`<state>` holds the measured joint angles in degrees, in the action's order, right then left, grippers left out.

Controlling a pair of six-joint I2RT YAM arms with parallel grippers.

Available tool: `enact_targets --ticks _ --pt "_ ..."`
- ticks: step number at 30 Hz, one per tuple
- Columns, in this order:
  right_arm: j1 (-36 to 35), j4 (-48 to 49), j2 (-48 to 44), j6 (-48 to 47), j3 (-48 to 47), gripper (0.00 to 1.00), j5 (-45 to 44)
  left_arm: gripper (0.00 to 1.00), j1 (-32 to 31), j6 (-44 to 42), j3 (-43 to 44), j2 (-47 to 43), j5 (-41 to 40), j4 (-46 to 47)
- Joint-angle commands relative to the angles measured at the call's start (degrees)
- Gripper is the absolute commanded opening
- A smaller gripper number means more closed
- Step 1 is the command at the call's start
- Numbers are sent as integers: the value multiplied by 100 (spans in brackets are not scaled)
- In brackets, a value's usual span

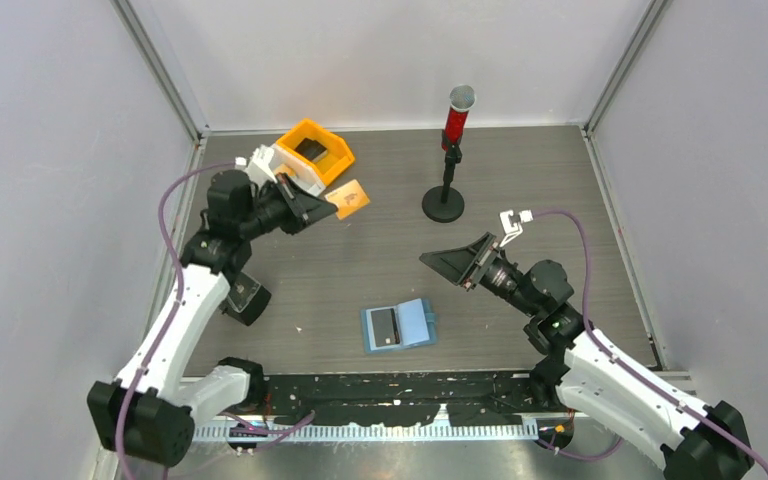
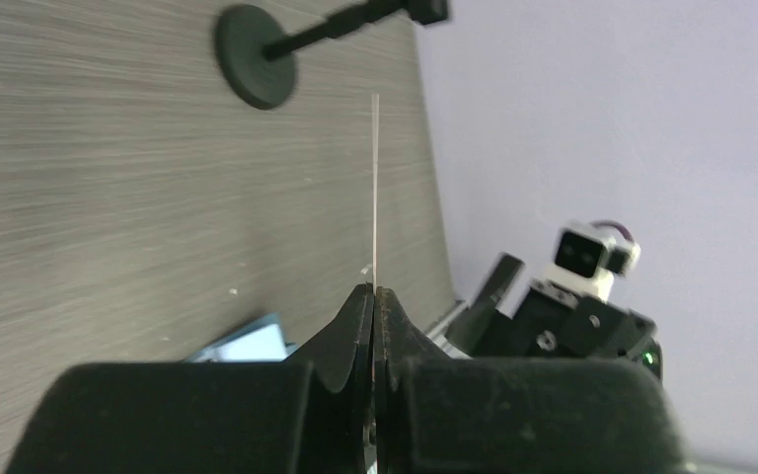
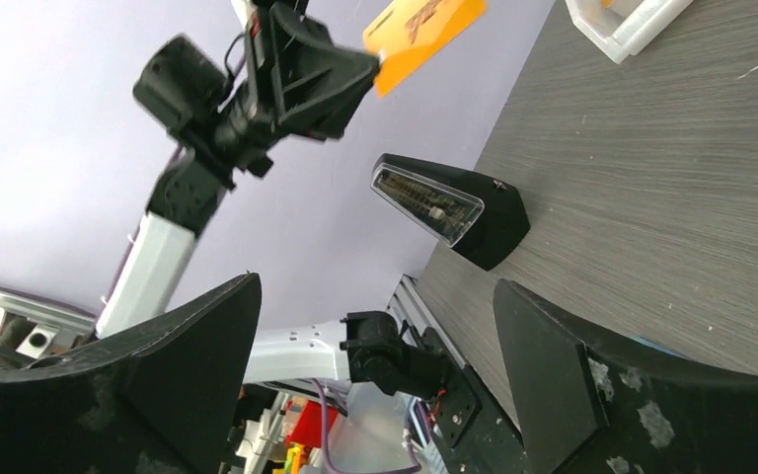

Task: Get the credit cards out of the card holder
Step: Place the credit card in the storage box.

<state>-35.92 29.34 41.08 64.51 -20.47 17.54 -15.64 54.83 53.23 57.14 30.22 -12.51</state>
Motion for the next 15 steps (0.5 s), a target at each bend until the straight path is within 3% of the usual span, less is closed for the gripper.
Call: enact_targets --ticks 1,8,15 --pt "4 -542 -365 -436 35 95 108 0 748 -871 848 684 220 -1212" --pt "3 -1333 -806 -872 -92 95 -35 0 1886 -1319 1928 2028 65 -1713" --pt "11 -1757 -827 -1188 -287 95 -159 0 2341 -1859 3424 3627 -350 -2467"
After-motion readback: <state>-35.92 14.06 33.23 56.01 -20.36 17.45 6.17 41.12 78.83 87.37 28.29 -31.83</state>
